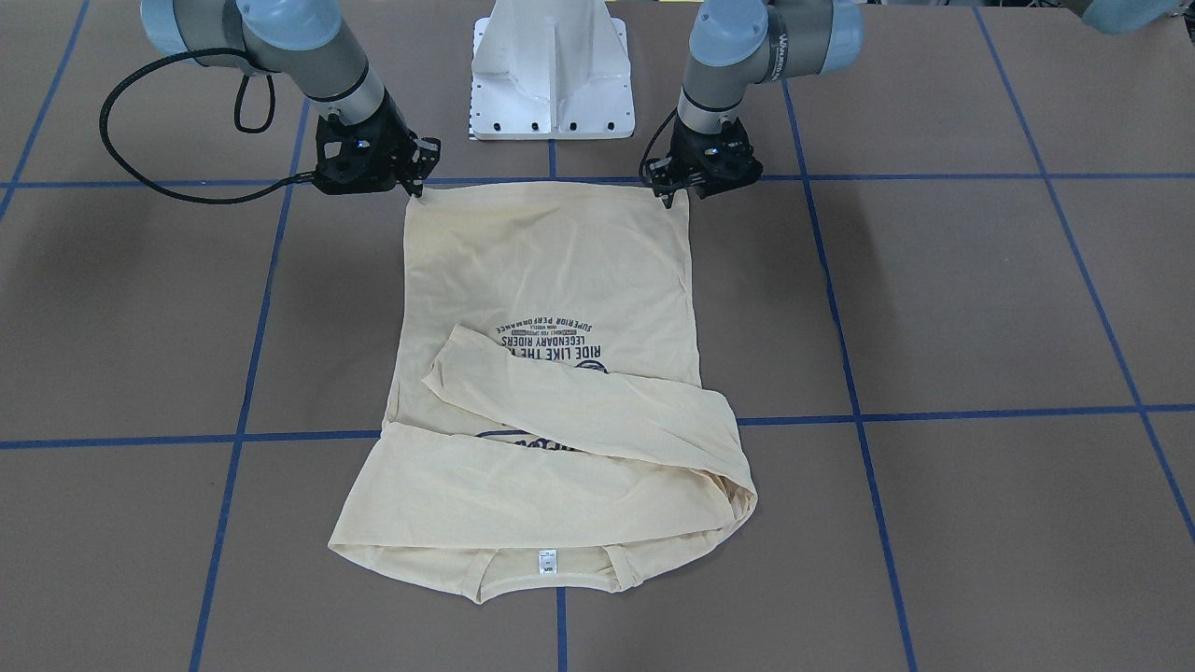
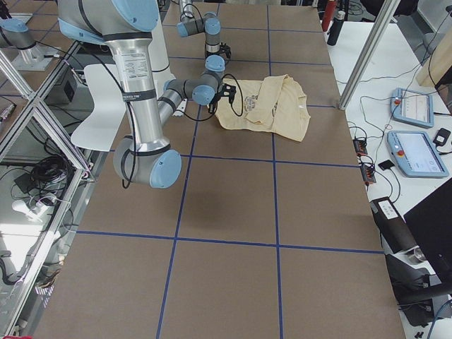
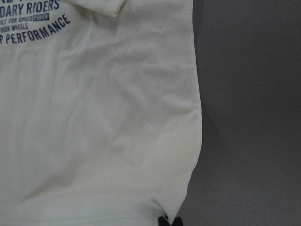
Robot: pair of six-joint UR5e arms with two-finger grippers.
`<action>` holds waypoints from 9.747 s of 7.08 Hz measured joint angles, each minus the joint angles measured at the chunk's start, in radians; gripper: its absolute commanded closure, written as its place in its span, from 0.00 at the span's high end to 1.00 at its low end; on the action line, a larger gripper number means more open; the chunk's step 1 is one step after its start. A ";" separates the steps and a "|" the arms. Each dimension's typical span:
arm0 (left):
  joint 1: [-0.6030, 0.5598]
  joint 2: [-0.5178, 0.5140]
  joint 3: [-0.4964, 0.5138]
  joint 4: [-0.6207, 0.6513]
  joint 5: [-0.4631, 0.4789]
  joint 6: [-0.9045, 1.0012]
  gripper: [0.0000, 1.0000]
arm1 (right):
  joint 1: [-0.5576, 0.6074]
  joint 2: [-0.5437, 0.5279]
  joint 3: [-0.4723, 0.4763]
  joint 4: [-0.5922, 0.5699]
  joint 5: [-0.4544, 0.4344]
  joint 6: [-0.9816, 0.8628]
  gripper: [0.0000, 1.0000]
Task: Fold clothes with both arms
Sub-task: 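Grasp both hem corners nearest the robot with the left and right grippers, then lift the hem with both grippers and fold it toward the collar, then lower the hem onto the collar and open both grippers, then move the right gripper down to the folded shirt's side edge while the left withdraws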
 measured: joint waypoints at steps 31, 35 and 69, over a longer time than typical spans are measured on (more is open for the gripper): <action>-0.545 -0.297 0.261 -0.028 -0.317 0.354 0.00 | 0.490 0.369 -0.538 0.073 0.310 -0.163 0.00; -0.538 -0.369 0.587 -0.407 -0.317 0.225 0.00 | 0.464 0.434 -0.748 0.210 0.279 -0.164 0.00; -0.566 -0.229 0.337 -0.425 -0.302 0.206 1.00 | 0.148 0.090 -0.266 0.177 -0.016 0.024 0.00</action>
